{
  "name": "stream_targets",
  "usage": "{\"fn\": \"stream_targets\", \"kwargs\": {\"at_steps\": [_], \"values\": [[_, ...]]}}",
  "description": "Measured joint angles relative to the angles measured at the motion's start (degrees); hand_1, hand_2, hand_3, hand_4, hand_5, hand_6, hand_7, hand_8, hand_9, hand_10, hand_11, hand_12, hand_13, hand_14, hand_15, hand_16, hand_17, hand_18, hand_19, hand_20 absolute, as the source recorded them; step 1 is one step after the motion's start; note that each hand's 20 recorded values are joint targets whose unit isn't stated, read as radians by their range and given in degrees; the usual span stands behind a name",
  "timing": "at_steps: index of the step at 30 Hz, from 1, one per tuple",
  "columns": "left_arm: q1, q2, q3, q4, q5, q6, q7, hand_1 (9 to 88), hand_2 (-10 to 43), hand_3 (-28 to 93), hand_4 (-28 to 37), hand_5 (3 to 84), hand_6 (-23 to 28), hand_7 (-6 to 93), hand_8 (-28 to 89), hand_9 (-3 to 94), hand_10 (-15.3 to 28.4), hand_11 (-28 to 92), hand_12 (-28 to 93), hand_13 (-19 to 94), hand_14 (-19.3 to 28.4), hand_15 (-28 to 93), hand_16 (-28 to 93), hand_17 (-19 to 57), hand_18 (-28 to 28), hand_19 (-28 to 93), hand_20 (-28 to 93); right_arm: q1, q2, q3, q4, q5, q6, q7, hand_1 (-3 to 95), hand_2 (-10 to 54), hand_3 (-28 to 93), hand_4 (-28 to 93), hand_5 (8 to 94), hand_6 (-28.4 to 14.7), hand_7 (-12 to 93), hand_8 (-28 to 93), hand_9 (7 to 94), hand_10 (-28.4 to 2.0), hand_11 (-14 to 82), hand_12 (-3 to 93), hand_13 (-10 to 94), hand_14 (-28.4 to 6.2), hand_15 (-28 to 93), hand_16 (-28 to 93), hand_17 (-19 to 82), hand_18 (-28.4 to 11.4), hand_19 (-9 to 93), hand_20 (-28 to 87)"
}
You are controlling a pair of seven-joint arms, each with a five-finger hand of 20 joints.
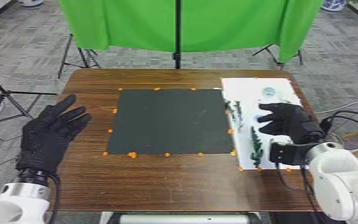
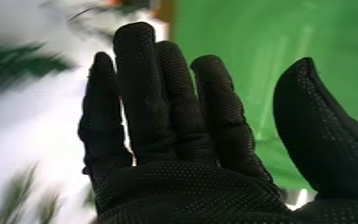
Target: Arrange flowers
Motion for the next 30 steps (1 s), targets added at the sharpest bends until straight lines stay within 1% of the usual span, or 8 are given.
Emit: {"fn": "stream_targets", "kwargs": {"at_steps": [2,5,7,9,14,17,20,30], "values": [[0.1,0.03,-0.11,-0.05,-0.04,0.08,0.0,21.5,9.6,76,-27.7,37.7,9.8,11.4,-8,33.1,20.4,27,11,23,26.2,48,-8,-11.1,21.8,50,8,1.8,0.1,-2.8,-0.2,-5.3,0.4,5.4,24.5,2.5,79,-22,50.5,-8.3,22,-14,59.1,-19.8,40.3,16.0,59,-16.1,67,10,25,-24.5,80,8],[0.2,0.04,-0.46,-0.19,-0.04,0.08,-0.1,21.5,9.6,76,-27.5,37.7,9.8,11.5,-8,33.0,20.5,27,11,23,26.2,48,-8,-11.1,21.8,50,8,5.2,0.1,-7.2,-0.3,-10.4,0.6,11.0,25.2,1.9,78,-21,53.1,-9.3,22,-13,61.5,-19.8,44.7,17.2,62,-15.0,69,11,30,-25.1,84,5],[0.3,0.06,-0.8,-0.26,-0.04,0.08,-0.18,21.5,9.6,76,-27.5,37.7,9.8,11.5,-8,33.1,20.5,27,11,23,26.2,49,-8,-11.1,21.8,50,8,6.3,0.0,-7.5,-0.5,-12.8,-0.3,14.6,26.0,1.3,77,-21,54.6,-9.7,24,-13,62.7,-20.0,46.8,17.3,65,-13.7,71,13,33,-25.0,90,-3],[0.5,0.06,-1.1,-0.4,-0.04,0.13,-0.22,21.5,9.6,76,-27.5,37.7,9.9,11.5,-8,33.1,20.5,27,11,23,26.3,49,-9,-11.1,21.8,50,8,6.8,0.0,-7.5,-1.0,-16.1,-2.0,18.4,26.6,0.6,76,-20,56.3,-10.4,24,-13,63.8,-20.1,47.9,17.7,67,-13.4,73,13,37,-24.8,92,-6],[0.6,0.13,-1.34,-0.5,-0.04,0.25,-0.23,21.6,9.6,76,-27.6,37.8,9.9,11.7,-8,33.0,20.4,28,11,23,26.3,49,-9,-11.1,21.8,51,8,7.6,0.6,-9.1,-2.3,-27.8,-5.9,26.8,27.7,-0.4,74,-20,59.9,-11.3,25,-12,66.8,-20.6,48.5,18.1,70,-12.8,72,14,41,-25.0,93,-6],[0.6,0.3,-1.27,-0.5,-0.04,0.35,-0.23,21.5,9.6,76,-27.5,37.7,9.9,11.7,-8,33.0,20.6,28,11,23,26.3,49,-9,-11.1,21.8,51,8,8.2,1.0,-11.1,-2.8,-34.4,-8.1,30.1,28.5,-1.3,73,-19,61.4,-11.9,25,-12,68.2,-21.0,48.1,18.4,72,-12.9,72,14,42,-25.8,93,-5],[0.5,0.44,-1.14,-0.5,-0.09,0.46,-0.2,21.6,9.7,76,-27.5,37.7,10.0,11.7,-8,33.0,20.6,28,11,23,26.3,49,-9,-11.1,21.8,51,8,8.6,1.2,-12.5,-3.3,-39.8,-11.8,32.7,29.0,-2.3,71,-19,63.0,-12.7,25,-11,69.3,-21.4,48.3,18.9,73,-12.9,71,15,43,-26.1,93,-4],[0.6,0.65,-1.03,-0.5,-0.39,1.04,0.09,21.7,9.8,76,-27.4,37.7,10.2,11.8,-8,33.1,20.6,28,11,23,26.4,49,-9,-11.0,21.9,51,8,8.9,0.7,-13.5,-4.1,-43.6,-25.5,38.1,30.9,-4.5,68,-19,67.0,-12.9,34,-9,72.4,-21.5,49.7,20.7,76,-12.0,72,17,46,-26.4,93,3]]}}
